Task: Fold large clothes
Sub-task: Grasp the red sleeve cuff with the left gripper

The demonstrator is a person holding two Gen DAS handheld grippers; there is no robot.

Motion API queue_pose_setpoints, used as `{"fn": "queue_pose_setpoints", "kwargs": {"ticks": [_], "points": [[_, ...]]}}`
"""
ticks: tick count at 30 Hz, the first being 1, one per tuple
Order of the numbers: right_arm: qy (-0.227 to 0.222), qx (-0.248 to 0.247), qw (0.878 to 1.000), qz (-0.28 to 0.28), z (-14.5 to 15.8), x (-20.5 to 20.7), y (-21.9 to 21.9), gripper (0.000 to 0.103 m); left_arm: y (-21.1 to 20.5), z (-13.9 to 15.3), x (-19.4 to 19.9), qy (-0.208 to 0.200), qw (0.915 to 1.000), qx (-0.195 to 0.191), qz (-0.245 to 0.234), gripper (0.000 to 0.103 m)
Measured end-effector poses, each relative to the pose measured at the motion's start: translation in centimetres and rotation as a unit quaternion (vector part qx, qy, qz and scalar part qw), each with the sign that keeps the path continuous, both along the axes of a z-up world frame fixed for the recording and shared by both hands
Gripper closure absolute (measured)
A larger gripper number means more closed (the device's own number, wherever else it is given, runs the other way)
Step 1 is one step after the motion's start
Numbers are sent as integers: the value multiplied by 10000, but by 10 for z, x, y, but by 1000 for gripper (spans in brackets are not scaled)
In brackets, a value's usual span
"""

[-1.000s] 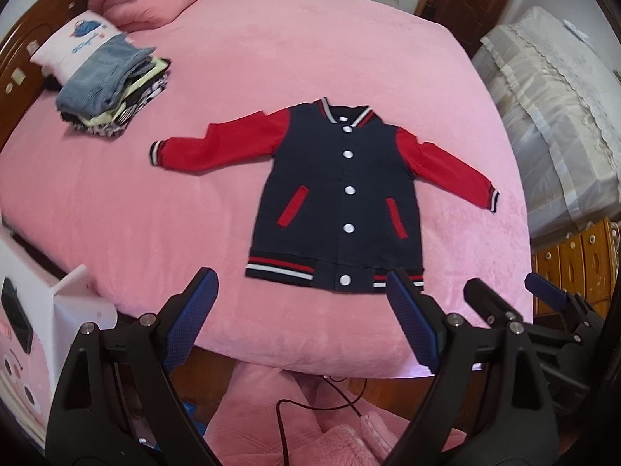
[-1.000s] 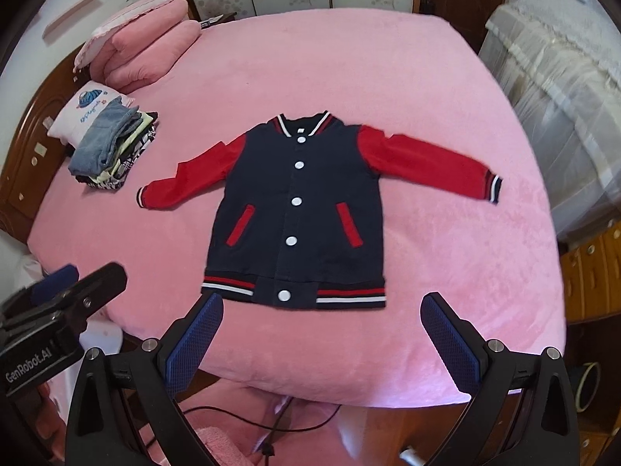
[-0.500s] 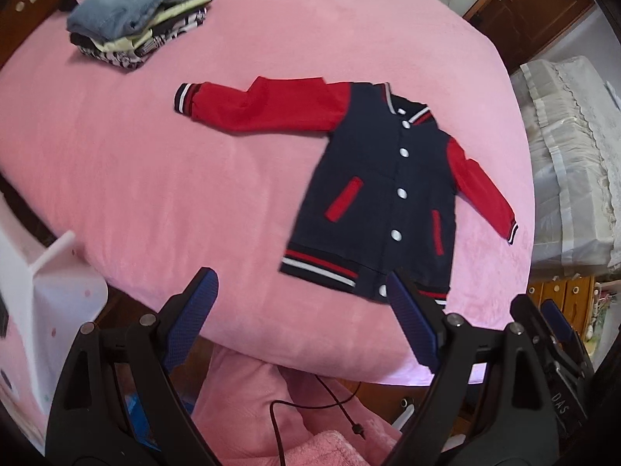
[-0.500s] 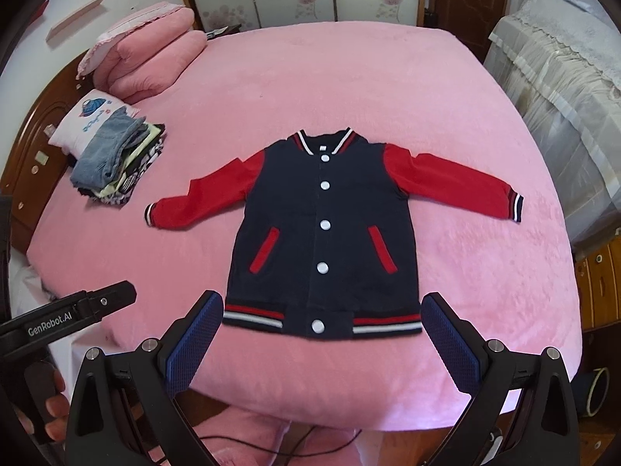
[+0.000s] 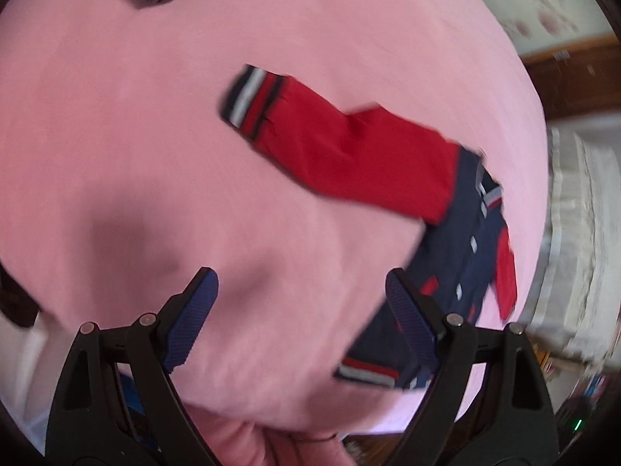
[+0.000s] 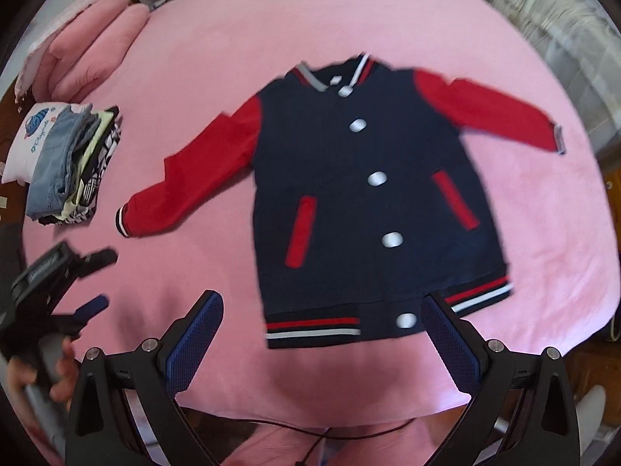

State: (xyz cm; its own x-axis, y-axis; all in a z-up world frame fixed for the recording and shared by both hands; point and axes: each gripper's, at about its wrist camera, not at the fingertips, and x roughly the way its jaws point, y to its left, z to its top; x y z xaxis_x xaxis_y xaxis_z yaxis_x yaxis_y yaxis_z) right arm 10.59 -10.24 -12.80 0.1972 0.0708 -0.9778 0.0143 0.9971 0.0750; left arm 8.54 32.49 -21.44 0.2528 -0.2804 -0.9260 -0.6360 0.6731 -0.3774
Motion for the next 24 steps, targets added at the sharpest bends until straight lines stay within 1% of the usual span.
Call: {"fn": "queue_pose_setpoints", "kwargs": {"ticks": [3,4,6,8,10,12,14,15,16,18,19,20,22,24], "points": [[-2,-58,9999,128,-15,7,17,0,27,-29,11,52,9988,-175,450,17],[9,-96,9998,171,-20,10,23,0,31,-35,12,57,9982,-216,550,17],[47,-126,9997,216,-28,15,31,0,45,-53,19,27,9961,-295,827,17],[87,-102,9997,207,-36,19,35,0,56,-64,25,-73,9942,-293,1036,18],[134,-87,9998,148,-40,20,35,0,65,-76,33,-241,9917,-314,1226,26],[238,-18,9997,25,-43,21,33,0,71,-86,37,-379,9875,-337,1490,27],[274,72,9996,-28,-45,22,31,0,72,-92,40,-510,9846,-313,1640,31],[293,75,9995,7,-45,22,31,0,72,-94,43,-575,9836,-246,1691,36],[308,59,9995,77,-46,23,31,0,71,-95,44,-618,9831,-188,1714,46],[317,4,9993,217,-47,25,31,0,70,-98,49,-737,9816,-38,1763,60],[310,-13,9992,268,-48,26,30,0,69,-96,50,-780,9812,6,1768,71],[314,-12,9991,302,-48,27,29,0,68,-94,52,-852,9812,32,1733,76],[320,-1,9989,337,-48,31,26,0,60,-85,57,-952,9820,228,1616,80],[293,1,9990,334,-46,35,20,0,54,-68,58,-1165,9825,371,1405,81]]}}
